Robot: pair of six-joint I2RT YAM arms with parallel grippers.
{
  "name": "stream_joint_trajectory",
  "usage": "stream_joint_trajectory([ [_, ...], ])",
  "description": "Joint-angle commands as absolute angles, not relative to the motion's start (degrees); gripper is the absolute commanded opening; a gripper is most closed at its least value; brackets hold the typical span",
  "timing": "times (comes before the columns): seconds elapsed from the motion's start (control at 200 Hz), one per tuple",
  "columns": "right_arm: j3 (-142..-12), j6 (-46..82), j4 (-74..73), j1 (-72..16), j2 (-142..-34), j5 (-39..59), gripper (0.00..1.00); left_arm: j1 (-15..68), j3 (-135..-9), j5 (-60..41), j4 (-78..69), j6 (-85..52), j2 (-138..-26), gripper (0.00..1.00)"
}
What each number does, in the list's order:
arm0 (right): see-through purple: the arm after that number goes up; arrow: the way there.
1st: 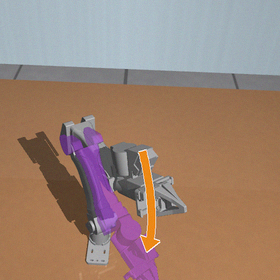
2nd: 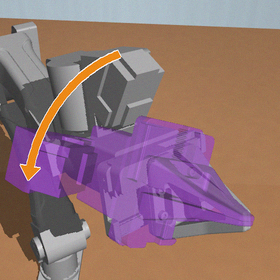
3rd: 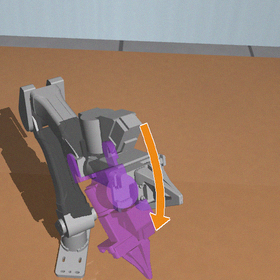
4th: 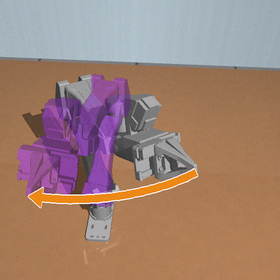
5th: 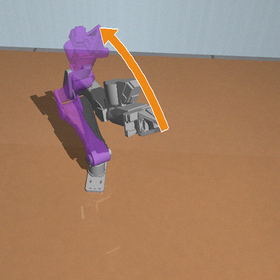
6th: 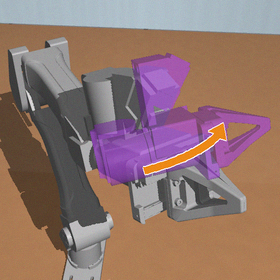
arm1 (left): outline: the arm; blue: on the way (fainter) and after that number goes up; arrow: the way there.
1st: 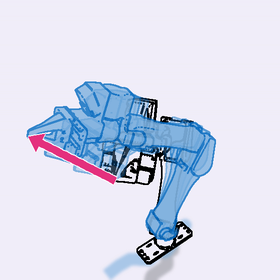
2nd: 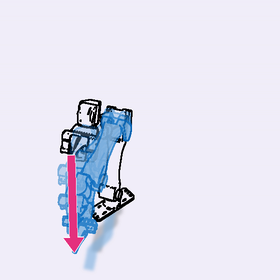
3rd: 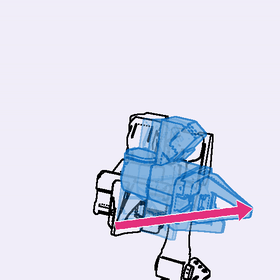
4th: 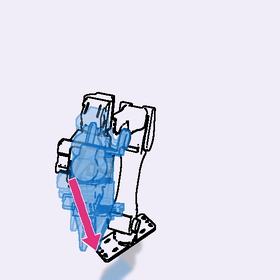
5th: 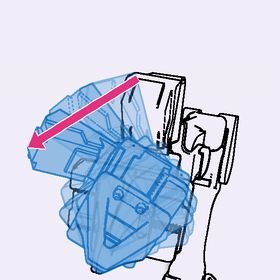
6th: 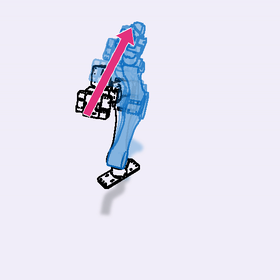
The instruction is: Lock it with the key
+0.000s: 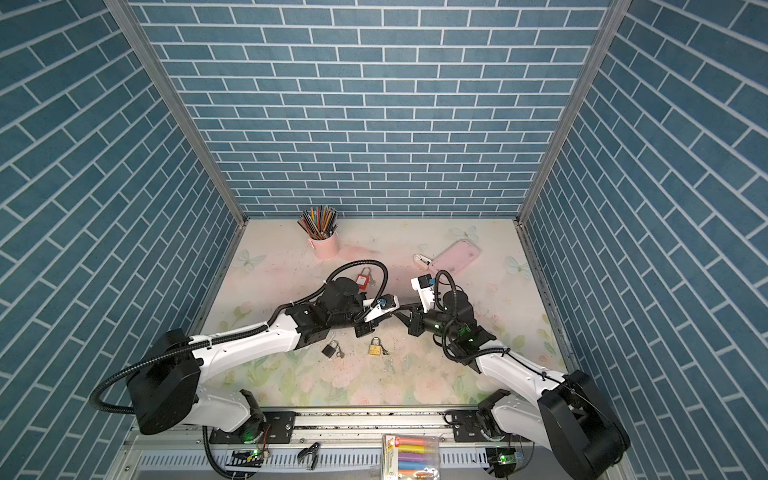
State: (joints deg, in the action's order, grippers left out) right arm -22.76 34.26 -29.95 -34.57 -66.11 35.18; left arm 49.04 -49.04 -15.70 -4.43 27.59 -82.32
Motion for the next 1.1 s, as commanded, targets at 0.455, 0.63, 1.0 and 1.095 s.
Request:
stream_joint_trajectory([
  [0.455, -23.8, 32.0, -8.7, -37.7, -58.4, 40.7, 0.0, 49.5, -47.2, -14.6, -23.7, 33.3, -78.0, 0.0],
  [0.63, -23.9, 32.4, -6.5, -37.2, -54.7, 38.0, 0.0, 49.7, -45.6, -12.1, -25.8, 32.3, -78.3, 0.0],
  [1.0, -23.4, 35.5, -8.2, -36.0, -50.4, 36.1, 0.0, 52.4, -44.1, -6.7, -27.4, 34.0, -79.2, 0.4],
  [1.095, -23.5, 35.6, -7.9, -35.8, -50.0, 36.2, 0.0, 52.8, -43.4, -4.8, -29.2, 33.7, -79.0, 0.4],
])
